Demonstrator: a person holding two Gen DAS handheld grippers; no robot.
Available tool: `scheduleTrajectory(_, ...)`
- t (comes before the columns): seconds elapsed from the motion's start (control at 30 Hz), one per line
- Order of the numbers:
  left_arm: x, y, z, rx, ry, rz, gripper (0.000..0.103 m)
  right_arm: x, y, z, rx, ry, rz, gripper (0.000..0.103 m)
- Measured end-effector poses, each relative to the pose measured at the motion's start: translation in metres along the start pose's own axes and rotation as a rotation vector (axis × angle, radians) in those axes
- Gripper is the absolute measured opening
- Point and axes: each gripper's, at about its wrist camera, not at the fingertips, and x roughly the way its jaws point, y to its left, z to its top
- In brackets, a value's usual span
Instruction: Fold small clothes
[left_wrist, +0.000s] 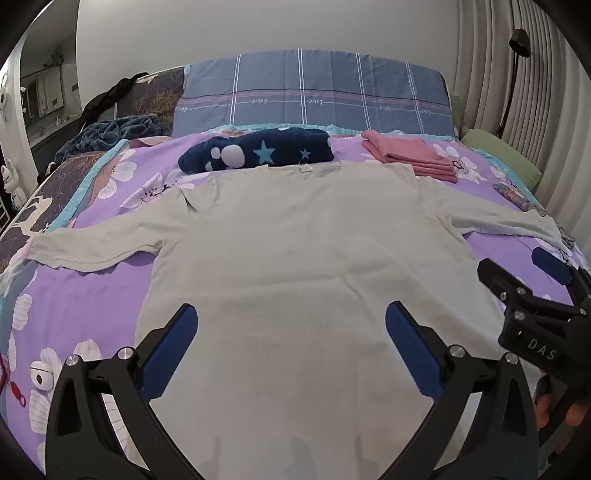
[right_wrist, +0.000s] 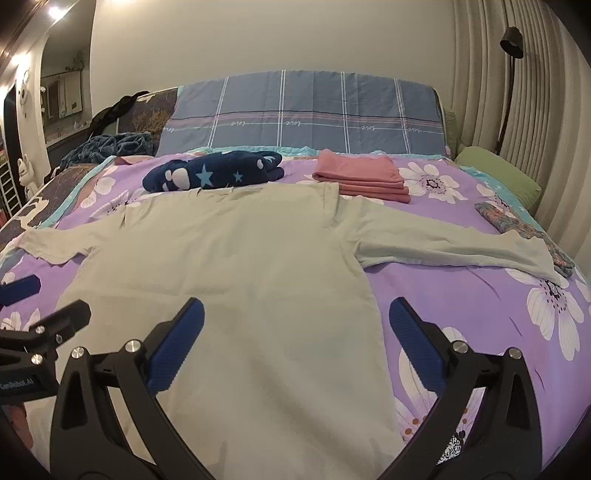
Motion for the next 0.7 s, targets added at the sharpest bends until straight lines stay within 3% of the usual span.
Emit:
scheduleTrajectory(0.3,0.004,0.0002,0.0016,-0.001,-0.003,0.012,0.102,0.0063,-0.0029,0.0003,0.034,0.027,0.035,0.101)
scheduleTrajectory(0.57,0.0041,-0.0002,0.0023,0.0,-0.004,0.014,0.102,0.0045,0.0018,0.0026,0.012,0.013,0.011,0.101)
scheduleTrajectory(0.7,0.0047,-0.0001,0.0022,0.0,-0.003,0.011,0.102,0.0043,0.0051,0.0035,0.0,0.003,-0.047,0.101)
